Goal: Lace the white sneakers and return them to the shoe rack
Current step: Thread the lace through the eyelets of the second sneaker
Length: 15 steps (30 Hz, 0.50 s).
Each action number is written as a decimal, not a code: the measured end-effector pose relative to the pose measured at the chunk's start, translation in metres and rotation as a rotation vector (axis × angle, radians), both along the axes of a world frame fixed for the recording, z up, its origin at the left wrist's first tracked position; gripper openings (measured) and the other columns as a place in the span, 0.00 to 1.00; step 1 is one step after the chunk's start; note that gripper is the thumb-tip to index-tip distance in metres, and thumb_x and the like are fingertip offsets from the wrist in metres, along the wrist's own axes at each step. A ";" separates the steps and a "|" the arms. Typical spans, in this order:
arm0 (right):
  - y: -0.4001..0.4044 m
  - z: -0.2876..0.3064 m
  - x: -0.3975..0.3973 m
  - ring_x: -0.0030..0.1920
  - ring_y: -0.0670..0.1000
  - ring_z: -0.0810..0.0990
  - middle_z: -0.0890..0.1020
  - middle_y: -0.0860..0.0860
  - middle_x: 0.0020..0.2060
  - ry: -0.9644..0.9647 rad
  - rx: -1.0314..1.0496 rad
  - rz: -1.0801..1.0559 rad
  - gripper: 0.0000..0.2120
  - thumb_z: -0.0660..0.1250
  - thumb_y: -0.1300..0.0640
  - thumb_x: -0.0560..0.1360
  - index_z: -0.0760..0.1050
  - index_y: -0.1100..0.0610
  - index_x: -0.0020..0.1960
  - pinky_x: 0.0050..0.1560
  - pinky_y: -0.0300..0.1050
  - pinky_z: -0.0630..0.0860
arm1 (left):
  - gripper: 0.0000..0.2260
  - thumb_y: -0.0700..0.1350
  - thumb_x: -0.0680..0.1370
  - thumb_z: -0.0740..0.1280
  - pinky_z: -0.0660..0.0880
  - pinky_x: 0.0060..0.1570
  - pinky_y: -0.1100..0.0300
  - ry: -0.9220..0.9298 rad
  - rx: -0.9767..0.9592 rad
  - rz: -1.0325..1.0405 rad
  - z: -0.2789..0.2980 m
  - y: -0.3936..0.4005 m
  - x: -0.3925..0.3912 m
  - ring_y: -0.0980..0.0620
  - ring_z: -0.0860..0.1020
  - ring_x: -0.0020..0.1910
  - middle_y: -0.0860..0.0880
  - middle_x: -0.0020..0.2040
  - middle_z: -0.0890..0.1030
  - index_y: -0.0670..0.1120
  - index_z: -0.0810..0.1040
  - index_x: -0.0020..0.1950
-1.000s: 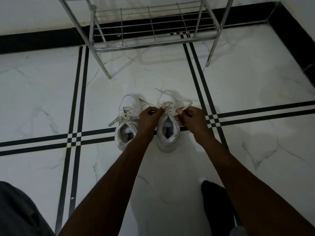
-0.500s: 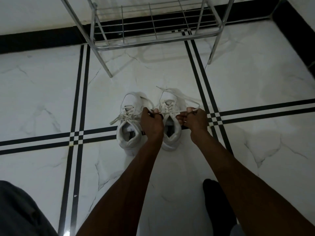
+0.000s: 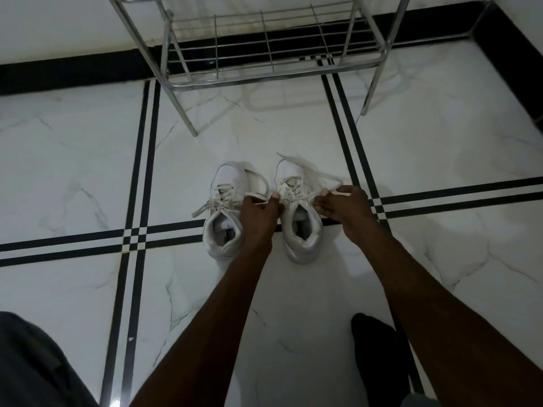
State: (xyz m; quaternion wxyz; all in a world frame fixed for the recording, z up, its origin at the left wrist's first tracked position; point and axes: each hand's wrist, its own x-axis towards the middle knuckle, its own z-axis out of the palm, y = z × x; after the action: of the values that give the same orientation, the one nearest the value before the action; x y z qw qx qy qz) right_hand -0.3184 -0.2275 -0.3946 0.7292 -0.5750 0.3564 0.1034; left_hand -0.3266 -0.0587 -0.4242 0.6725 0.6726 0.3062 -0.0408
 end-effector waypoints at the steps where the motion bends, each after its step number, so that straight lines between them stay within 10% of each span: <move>1: -0.004 0.000 0.001 0.42 0.54 0.81 0.79 0.64 0.55 0.010 -0.057 0.024 0.21 0.71 0.67 0.75 0.67 0.62 0.64 0.43 0.48 0.83 | 0.14 0.48 0.78 0.73 0.83 0.34 0.56 0.004 0.026 0.008 0.002 0.003 0.000 0.41 0.86 0.48 0.37 0.49 0.84 0.41 0.72 0.53; 4: -0.019 -0.002 0.003 0.58 0.53 0.76 0.72 0.57 0.64 -0.135 -0.600 0.231 0.39 0.78 0.61 0.70 0.61 0.57 0.76 0.56 0.49 0.79 | 0.16 0.48 0.77 0.71 0.81 0.47 0.48 -0.095 0.385 -0.013 0.007 0.010 -0.006 0.43 0.83 0.48 0.43 0.52 0.81 0.46 0.68 0.59; 7: -0.024 -0.006 0.007 0.65 0.56 0.75 0.76 0.58 0.64 -0.419 -0.939 0.584 0.23 0.74 0.57 0.74 0.76 0.55 0.68 0.66 0.50 0.73 | 0.17 0.38 0.75 0.69 0.77 0.47 0.49 -0.238 0.755 -0.212 0.016 0.014 -0.011 0.46 0.79 0.50 0.47 0.62 0.74 0.47 0.72 0.63; 15: -0.020 -0.003 0.006 0.48 0.55 0.85 0.87 0.55 0.45 -0.340 -0.921 0.850 0.10 0.65 0.55 0.81 0.82 0.59 0.50 0.46 0.44 0.79 | 0.08 0.36 0.79 0.64 0.78 0.46 0.45 -0.276 0.926 -0.673 0.017 0.022 0.003 0.40 0.78 0.55 0.44 0.50 0.86 0.41 0.83 0.51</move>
State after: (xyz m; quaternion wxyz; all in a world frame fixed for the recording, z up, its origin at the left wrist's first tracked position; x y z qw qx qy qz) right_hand -0.3127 -0.2476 -0.3978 0.3499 -0.9280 -0.0150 0.1271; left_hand -0.3240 -0.0366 -0.4070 0.2926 0.9554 -0.0285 -0.0262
